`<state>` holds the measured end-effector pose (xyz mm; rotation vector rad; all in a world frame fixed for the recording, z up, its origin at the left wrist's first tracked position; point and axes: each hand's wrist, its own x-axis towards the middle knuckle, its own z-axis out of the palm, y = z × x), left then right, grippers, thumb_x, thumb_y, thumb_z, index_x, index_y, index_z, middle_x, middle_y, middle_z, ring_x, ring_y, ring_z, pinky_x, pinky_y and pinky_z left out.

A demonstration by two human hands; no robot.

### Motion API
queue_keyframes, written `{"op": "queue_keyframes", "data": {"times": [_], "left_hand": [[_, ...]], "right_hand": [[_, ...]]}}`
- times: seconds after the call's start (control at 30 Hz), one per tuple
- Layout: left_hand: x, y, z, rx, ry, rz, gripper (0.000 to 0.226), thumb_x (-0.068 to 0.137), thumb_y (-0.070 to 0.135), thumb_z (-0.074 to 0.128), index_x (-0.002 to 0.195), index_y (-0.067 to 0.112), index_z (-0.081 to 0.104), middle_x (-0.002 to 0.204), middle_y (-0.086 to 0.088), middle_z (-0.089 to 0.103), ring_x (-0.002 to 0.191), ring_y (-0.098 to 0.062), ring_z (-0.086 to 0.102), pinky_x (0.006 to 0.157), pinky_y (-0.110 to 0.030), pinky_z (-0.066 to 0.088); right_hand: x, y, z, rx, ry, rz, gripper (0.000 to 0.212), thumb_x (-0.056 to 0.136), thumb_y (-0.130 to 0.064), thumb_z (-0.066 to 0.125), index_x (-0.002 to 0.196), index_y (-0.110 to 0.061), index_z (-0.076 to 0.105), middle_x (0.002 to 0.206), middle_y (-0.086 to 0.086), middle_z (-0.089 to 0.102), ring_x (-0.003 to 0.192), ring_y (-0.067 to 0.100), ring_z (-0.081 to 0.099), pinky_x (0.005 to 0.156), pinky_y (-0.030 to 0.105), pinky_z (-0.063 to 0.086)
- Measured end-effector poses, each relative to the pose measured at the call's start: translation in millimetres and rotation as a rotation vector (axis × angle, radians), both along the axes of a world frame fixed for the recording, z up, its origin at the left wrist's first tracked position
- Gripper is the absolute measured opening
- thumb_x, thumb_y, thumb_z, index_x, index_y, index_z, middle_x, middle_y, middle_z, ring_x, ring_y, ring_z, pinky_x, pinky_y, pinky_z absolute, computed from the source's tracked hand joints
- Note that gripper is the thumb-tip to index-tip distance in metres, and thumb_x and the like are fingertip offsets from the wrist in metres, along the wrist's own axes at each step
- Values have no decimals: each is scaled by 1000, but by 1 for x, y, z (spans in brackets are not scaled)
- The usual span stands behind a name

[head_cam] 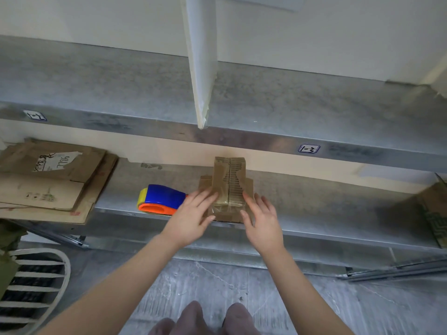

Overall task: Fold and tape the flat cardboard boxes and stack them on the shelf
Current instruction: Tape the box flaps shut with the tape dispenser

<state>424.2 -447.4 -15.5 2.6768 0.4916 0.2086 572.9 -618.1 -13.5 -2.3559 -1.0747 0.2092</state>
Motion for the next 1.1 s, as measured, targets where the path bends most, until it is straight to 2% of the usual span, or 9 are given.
{"op": "queue_keyframes", "data": {"times": [0.1,0.23,0.33,0.4,0.5,0.73,0.83,0.93,1.1], "left_hand": [[13,-21,-6,-45,-43,-44,58,99,35,47,152,22,26,159,7,18,148,-15,5,120,-28,6],[19,-31,-15,-206,32,-35,65,102,33,42,154,28,3,159,16,-10,144,-5,-21,119,-25,1],[20,-24,-9,-336,-70,35,52,101,34,45,150,26,30,157,13,14,146,-4,-2,116,-20,7],[24,-17,-4,-272,-150,101,41,96,31,56,136,22,55,148,6,41,142,-11,26,112,-19,15],[33,-14,-2,-198,-172,141,31,86,22,71,116,16,69,130,-1,59,125,-20,48,106,-25,31],[46,-30,-11,-67,-257,242,23,80,-2,68,99,11,66,111,-4,63,110,-31,53,94,-39,46],[38,-14,-7,-204,-209,166,34,79,8,74,112,18,66,125,2,56,122,-21,47,103,-27,35],[24,17,7,-333,43,-42,63,78,7,76,133,32,56,142,15,38,132,-3,34,105,-16,32],[35,21,18,-268,0,-50,49,77,-2,73,119,23,68,134,3,50,124,-12,47,97,-7,31]], "right_hand": [[1,4,-1,-5,-56,88,42,99,-33,51,141,-29,50,143,10,52,136,30,42,109,36,36],[-2,13,-1,33,146,68,40,97,-28,56,137,-30,55,148,9,47,125,21,56,105,28,41],[5,13,1,127,255,41,35,91,-25,66,126,-29,65,118,2,70,107,18,65,98,27,48],[11,16,3,113,263,18,32,87,-29,71,119,-33,69,102,-4,74,89,13,67,89,28,52],[10,23,1,80,194,-38,26,84,-30,73,109,-35,71,87,-7,73,76,11,65,77,28,54],[3,26,-8,135,147,-90,26,86,-22,70,111,-31,70,107,-12,71,94,11,66,78,23,50],[22,14,-5,129,360,70,48,81,-5,70,118,-35,67,111,-13,69,99,11,65,85,7,44],[44,3,4,-4,452,263,68,80,10,61,127,-40,61,119,-24,58,108,-8,56,94,0,35],[51,17,9,2,449,196,43,82,-9,75,112,-39,70,111,-15,70,93,-4,64,91,13,49]]}}
